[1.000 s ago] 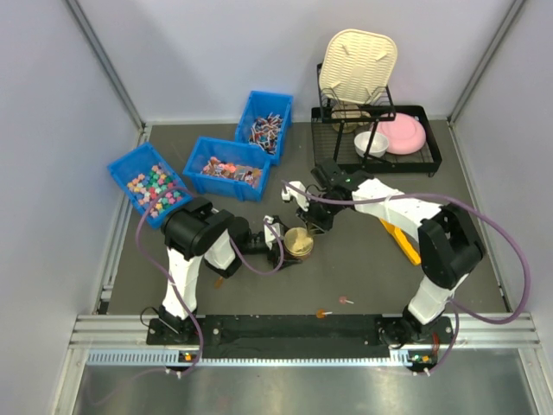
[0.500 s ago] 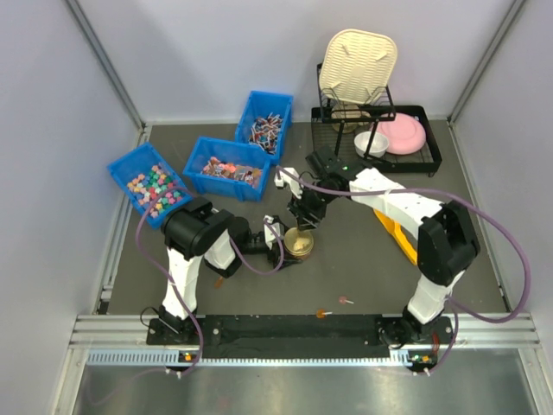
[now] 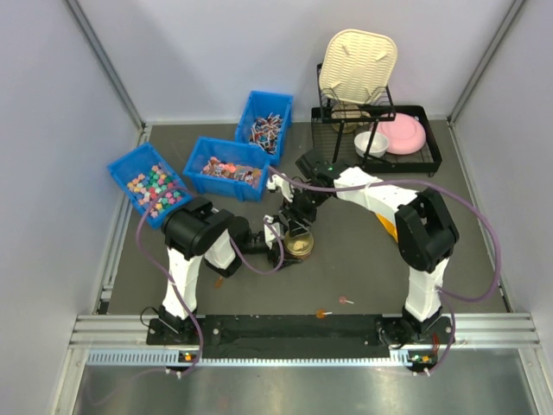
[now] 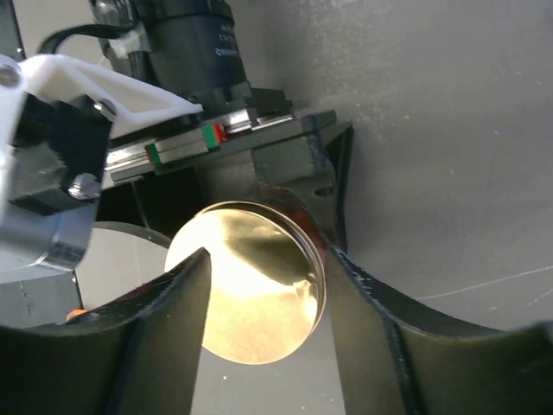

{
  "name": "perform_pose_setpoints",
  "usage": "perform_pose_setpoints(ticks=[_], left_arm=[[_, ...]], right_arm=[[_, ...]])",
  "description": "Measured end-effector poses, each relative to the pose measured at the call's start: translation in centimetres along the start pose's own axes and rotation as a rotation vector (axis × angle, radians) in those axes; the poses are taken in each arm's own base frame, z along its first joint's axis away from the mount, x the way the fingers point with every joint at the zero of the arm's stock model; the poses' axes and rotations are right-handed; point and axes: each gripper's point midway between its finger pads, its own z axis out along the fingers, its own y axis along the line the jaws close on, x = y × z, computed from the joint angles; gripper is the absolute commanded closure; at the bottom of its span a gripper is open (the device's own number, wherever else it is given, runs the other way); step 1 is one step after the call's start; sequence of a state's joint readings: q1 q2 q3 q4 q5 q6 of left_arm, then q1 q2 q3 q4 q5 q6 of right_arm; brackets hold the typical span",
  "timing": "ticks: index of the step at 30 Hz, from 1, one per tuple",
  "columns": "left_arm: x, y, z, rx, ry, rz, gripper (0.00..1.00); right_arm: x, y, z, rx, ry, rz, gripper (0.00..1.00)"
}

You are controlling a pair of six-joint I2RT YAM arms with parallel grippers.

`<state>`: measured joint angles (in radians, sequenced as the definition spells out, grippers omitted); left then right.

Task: Pack the candies
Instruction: Screw the bottle lid onto the packing bottle.

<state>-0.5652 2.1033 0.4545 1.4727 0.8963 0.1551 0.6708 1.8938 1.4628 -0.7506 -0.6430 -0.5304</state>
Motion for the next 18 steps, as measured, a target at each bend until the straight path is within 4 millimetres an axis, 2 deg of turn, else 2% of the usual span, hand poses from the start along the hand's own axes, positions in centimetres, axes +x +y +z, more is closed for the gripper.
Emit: perform_pose_setpoints(ticks=[7,13,15,16,18], left_arm=[[0.0,0.0,0.0,0.0,0.0,0.0,0.32],[0.0,0.0,0.0,0.001,0.0,0.0,0.32],[0.0,0.0,0.0,0.001,0.0,0.0,0.32],[0.0,0.0,0.0,0.0,0.0,0.0,0.32],[0.0,0.0,0.0,0.001,0.0,0.0,0.32]], right_arm=[[0.3,0.2,0.2,-0.012,0.001,-0.006,0.55],[0.9,-0.2,0.6,0.003,0.007,-0.029,0.52],[1.1,-0.2,0.6,0.002,0.014,-0.027,0.57],[1.1,-0.2,0.6,0.004,0.015,-0.027,0.65],[1.0,-0.4,0.6,0.012,0.013,-0.032,0.73]])
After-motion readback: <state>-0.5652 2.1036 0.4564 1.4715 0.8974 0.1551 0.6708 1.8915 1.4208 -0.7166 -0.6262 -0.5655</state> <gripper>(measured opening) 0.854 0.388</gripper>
